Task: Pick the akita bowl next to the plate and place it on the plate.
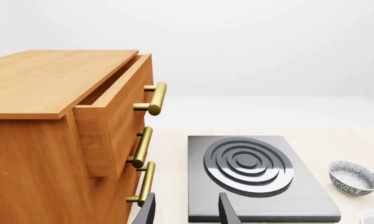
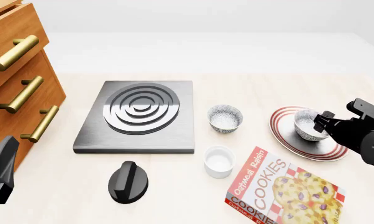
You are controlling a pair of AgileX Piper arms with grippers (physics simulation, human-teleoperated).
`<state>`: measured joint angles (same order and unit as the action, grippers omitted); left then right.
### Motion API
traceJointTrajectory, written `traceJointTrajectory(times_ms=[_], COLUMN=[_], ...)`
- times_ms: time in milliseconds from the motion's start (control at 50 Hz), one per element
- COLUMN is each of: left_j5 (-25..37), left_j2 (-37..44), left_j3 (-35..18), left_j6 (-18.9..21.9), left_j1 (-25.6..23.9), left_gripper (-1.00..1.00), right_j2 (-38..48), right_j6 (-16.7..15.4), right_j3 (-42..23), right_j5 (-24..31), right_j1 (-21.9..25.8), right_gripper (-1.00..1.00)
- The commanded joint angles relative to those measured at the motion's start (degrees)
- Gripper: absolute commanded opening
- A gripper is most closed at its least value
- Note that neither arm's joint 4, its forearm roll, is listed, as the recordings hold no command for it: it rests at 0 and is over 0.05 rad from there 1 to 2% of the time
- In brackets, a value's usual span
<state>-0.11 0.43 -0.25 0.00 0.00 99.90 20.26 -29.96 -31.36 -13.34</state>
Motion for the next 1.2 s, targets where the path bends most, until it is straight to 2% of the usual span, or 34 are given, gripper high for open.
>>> traceJointTrajectory(times_ms=[20,240,580,700,760,900,1020,1200], left_j5=[0.0,0.0,0.0,0.0,0.0,0.0,0.0,0.0], left_j2=[0.0,0.0,0.0,0.0,0.0,0.0,0.0,0.0], left_j3=[0.0,0.0,0.0,0.0,0.0,0.0,0.0,0.0], left_j6=[0.0,0.0,0.0,0.0,0.0,0.0,0.0,0.0], left_j1=[0.0,0.0,0.0,0.0,0.0,0.0,0.0,0.0], left_gripper=[1.0,1.0,1.0,1.0,1.0,1.0,1.0,1.0], right_j2=[-0.1,-2.7,-16.7,-25.0,-32.3,-39.1,-51.1,-66.1], right_j6=[0.2,1.2,5.1,5.3,3.5,4.0,4.1,3.8], right_j3=[-0.1,0.7,3.9,5.4,6.6,7.4,7.9,8.7], right_j5=[0.2,1.4,7.2,9.8,11.1,13.9,19.1,23.9], right_j1=[-0.1,0.6,2.2,2.5,1.3,1.6,1.5,-0.4], right_gripper=[1.0,1.0,1.0,1.0,1.0,1.0,1.0,1.0])
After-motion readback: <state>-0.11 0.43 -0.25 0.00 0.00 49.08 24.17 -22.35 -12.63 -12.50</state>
